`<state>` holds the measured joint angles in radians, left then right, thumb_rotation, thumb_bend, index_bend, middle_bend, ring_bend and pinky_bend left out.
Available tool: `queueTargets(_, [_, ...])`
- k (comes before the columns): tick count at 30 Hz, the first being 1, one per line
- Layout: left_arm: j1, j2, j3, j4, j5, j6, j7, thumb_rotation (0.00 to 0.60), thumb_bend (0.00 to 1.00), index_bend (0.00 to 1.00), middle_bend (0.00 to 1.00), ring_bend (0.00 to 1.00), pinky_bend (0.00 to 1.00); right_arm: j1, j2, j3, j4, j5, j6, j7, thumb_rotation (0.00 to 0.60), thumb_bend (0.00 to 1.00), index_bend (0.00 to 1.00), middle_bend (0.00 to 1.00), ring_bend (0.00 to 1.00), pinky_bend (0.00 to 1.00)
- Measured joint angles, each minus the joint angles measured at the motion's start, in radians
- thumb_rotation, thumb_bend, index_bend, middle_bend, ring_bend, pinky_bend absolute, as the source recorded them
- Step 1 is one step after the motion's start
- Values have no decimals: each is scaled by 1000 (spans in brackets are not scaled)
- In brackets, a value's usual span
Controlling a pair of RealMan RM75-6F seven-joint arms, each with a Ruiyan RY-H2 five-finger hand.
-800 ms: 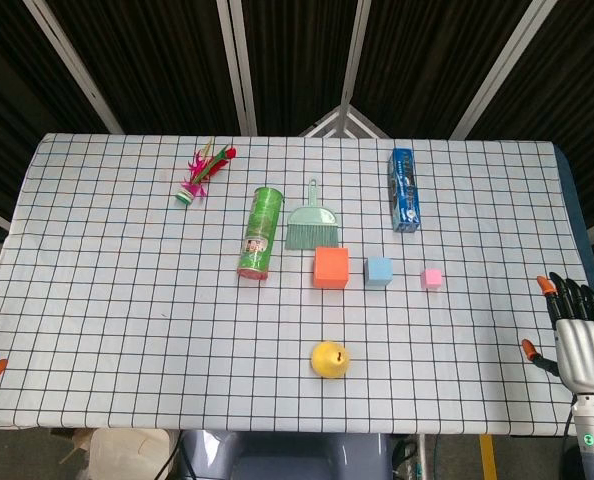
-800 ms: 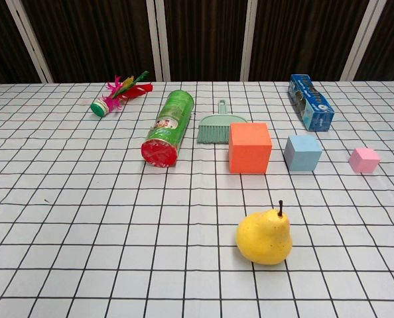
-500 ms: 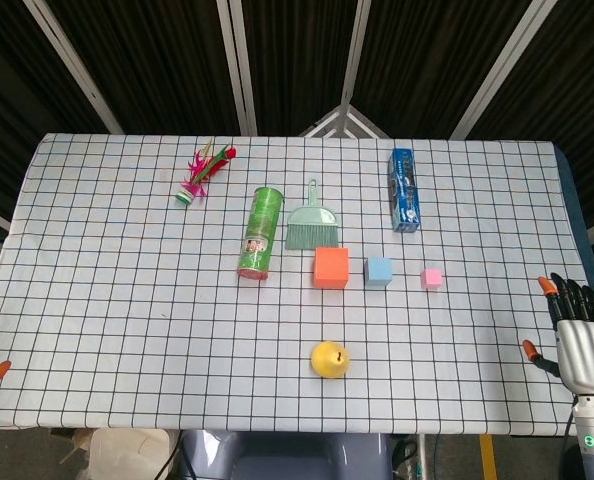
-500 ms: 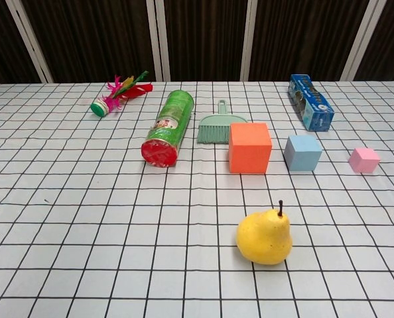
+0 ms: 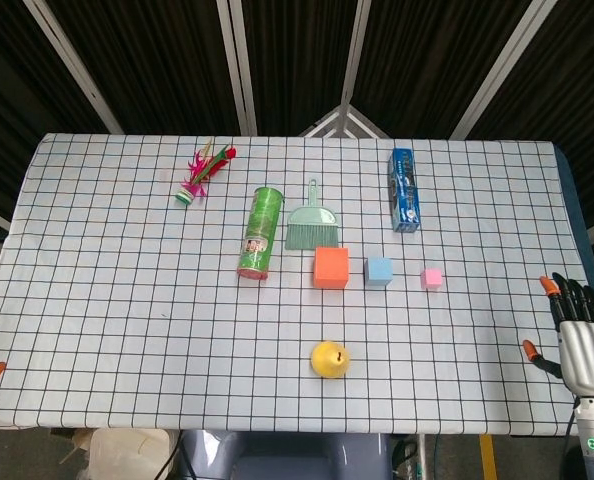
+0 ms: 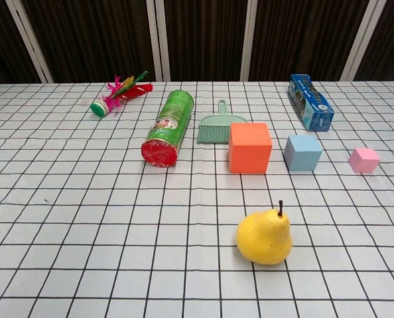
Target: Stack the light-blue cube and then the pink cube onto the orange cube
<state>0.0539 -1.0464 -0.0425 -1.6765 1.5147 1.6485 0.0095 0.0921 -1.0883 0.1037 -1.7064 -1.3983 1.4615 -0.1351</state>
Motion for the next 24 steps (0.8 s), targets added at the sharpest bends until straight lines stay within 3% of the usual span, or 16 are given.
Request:
queueTargets(8, [-3,-2,-3,-1,-14,-11,4,600,161,101,0,0,0,48,-5,14,-12,-13,-65,63,600,310,91,57,21,62])
queueTargets(13, [-1,-3,-13,0,-33,-8,6,600,162,101,0,0,0,138,-5,53,-39,25,-195,82,600,311,95,47,21,53])
queueTargets(20, [-1,-8,-36,-1,-93,-21,7,600,161,103,0,0,0,303,-10,117,-101,264,-425,-44,600,310,95,45,21,53])
queueTargets(24, [-6,-9,-49,0,-118,-32,10,600,161,103,0,0,0,394,-40,142,-107,413,-488,-141,600,310,95,39,21,47])
